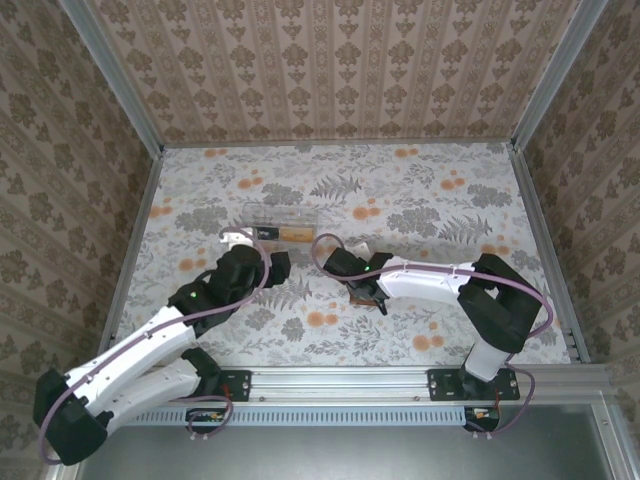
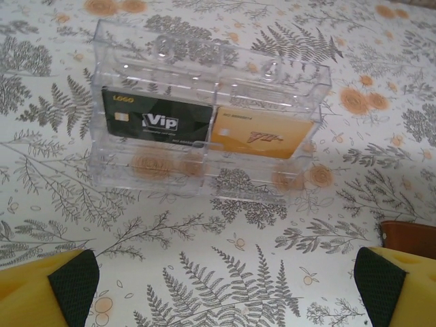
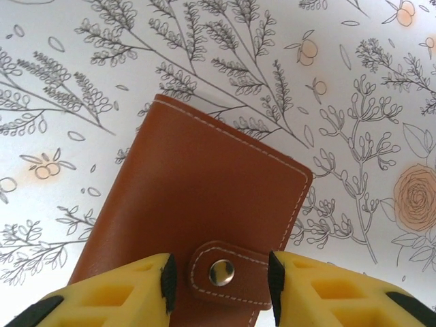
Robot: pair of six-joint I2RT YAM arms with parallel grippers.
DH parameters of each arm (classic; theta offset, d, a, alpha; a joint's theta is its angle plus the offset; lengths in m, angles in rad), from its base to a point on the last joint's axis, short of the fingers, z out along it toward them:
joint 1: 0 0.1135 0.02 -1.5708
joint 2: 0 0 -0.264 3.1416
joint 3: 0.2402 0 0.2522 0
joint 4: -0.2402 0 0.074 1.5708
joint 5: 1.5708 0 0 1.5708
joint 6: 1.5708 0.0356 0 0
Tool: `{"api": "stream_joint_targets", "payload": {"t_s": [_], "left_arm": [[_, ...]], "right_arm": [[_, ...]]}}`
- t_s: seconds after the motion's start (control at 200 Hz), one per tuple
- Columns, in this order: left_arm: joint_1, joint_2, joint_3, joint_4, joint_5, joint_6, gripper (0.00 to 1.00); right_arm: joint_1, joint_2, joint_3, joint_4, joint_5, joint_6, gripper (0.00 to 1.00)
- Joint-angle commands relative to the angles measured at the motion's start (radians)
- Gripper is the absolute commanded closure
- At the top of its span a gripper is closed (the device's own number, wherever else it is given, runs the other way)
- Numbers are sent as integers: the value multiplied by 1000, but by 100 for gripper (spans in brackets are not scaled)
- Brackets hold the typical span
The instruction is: Take the credit cards out of the card holder
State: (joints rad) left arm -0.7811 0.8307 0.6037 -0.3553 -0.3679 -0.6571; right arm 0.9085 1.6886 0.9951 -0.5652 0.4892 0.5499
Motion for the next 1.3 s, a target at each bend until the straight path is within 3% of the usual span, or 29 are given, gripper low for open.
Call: {"api": "stream_joint_targets", "payload": {"t_s": [0.0, 0.135, 0.305, 0.435, 0.565, 0.825, 1.005, 1.18, 1.295], "left_arm": [[21, -22, -22, 26, 61, -32, 0], [22, -7, -22, 33, 89, -27, 0], [22, 14, -13, 46, 134, -9, 0], [22, 21, -16, 53, 160, -3, 0], [23, 25, -29, 84, 198, -2, 0], [20, 95, -127, 310, 373, -125, 1], [16, 204, -181, 485, 478, -226, 22], [-43, 357, -176, 632, 518, -283, 38], [-62, 464, -137, 685, 557, -310, 59]], "right_arm": [[12, 7, 9, -46, -7, 20, 56], [12, 31, -2, -39, 11, 19, 58], [2, 65, 1, -30, 23, 18, 68], [-4, 69, -3, -21, 23, 17, 87], [-5, 54, 2, -31, 25, 18, 100], [-2, -65, -9, 1, -85, 15, 100], [5, -124, -7, 22, -174, 28, 100], [6, -123, -14, 52, -182, 35, 100], [6, -113, -36, 72, -184, 43, 100]]}}
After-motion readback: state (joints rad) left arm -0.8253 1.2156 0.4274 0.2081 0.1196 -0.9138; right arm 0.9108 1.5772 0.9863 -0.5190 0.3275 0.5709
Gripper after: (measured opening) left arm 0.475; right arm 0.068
